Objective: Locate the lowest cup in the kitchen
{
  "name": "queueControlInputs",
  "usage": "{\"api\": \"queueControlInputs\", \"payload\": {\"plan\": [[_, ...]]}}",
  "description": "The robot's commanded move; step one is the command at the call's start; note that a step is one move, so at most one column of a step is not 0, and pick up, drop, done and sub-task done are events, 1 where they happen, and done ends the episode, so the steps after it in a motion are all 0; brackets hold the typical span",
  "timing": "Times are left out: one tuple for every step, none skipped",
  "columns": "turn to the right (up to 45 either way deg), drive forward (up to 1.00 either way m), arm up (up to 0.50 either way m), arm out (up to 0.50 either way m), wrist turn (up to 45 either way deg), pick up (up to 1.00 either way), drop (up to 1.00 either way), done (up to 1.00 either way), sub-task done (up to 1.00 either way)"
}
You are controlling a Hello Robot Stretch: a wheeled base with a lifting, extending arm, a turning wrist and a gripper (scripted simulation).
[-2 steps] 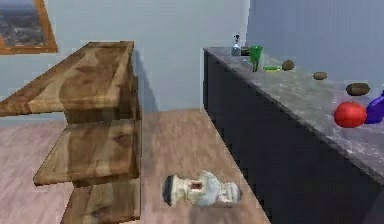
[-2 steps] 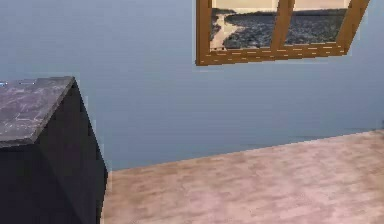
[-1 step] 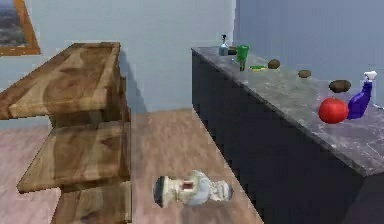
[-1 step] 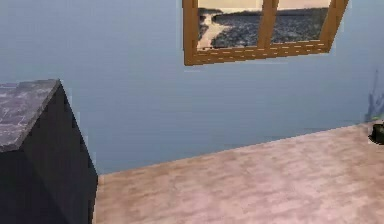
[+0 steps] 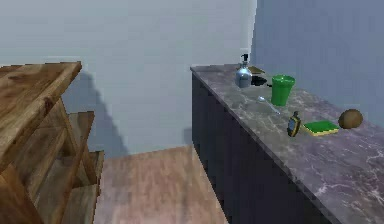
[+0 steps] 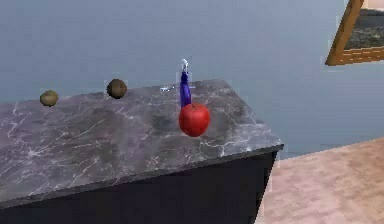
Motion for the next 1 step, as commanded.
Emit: {"api": "queueControlInputs", "payload": {"plan": [[3.0, 0.0, 0.0, 0.0, 0.0, 0.0, 0.0, 0.0, 0.0]]}}
